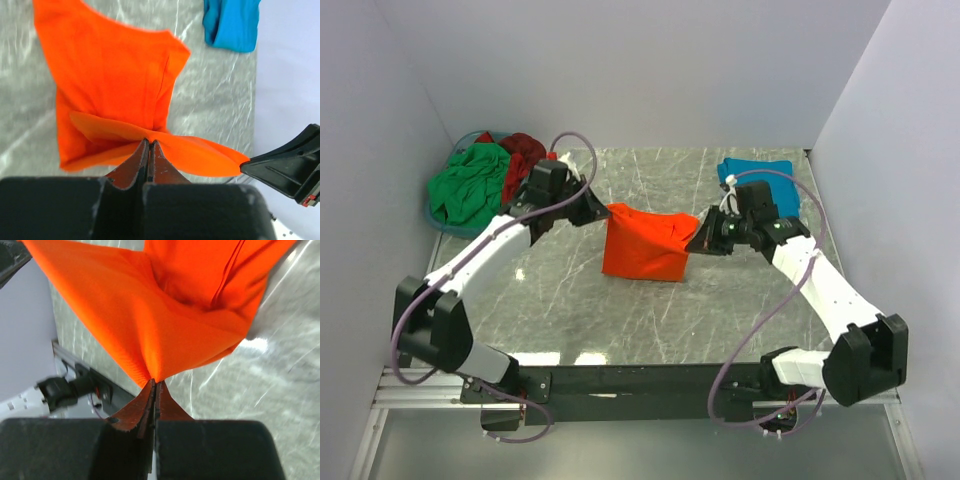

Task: Fold and stack the t-shirts
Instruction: Fold the tshirt, then neatly place the folded tshirt to the corner

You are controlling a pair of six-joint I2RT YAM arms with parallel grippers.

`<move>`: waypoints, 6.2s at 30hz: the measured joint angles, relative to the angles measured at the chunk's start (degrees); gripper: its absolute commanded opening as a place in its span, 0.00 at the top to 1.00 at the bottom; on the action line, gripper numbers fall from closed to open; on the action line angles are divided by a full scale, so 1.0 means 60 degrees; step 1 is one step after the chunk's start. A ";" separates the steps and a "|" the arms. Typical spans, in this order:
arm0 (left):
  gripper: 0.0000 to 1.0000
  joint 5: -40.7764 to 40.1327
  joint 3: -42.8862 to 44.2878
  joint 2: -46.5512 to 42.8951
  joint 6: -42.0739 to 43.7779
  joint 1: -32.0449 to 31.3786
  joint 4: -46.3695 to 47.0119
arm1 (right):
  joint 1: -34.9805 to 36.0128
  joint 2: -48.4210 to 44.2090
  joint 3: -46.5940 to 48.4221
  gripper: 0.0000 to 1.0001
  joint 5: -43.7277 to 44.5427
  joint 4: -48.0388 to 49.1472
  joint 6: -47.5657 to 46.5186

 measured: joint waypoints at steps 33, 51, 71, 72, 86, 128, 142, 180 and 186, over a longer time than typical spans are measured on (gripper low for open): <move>0.62 0.1137 0.5147 0.7023 0.0441 0.1184 0.0528 | -0.1410 0.7450 0.5388 0.26 0.0750 0.0506 -0.0080; 0.00 0.1446 0.3748 0.6313 0.0444 0.1333 0.0874 | -0.0867 0.6867 0.4572 0.11 0.1625 0.0590 -0.1086; 0.28 0.2754 0.3657 0.7344 0.0226 0.1308 0.1741 | -0.0237 0.8422 0.5224 0.34 0.1690 0.0597 -0.1147; 0.36 0.2881 0.3657 0.7406 0.0193 0.1308 0.1840 | -0.0222 0.8466 0.5224 0.37 0.1596 0.0659 -0.1133; 1.00 0.4306 0.3654 0.7963 0.0087 0.1315 0.2667 | -0.0226 0.8754 0.5289 1.00 0.0554 0.0976 -0.1093; 0.01 0.3184 0.2830 0.5013 0.1158 0.1228 0.0991 | -0.2095 0.8382 0.9490 1.00 0.6335 -0.1435 -0.4586; 0.01 0.2197 0.2769 0.3599 0.1632 0.1475 0.0590 | -0.2936 0.8229 1.1100 1.00 0.5544 -0.2368 -0.4834; 0.00 0.2127 0.2510 0.3603 0.1665 0.1559 0.0499 | -0.3621 0.8178 1.1602 1.00 0.3370 -0.3391 -0.4721; 0.01 0.2124 0.2510 0.3632 0.1665 0.1606 0.0474 | -0.4135 0.8845 1.1606 1.00 0.3384 -0.3231 -0.4670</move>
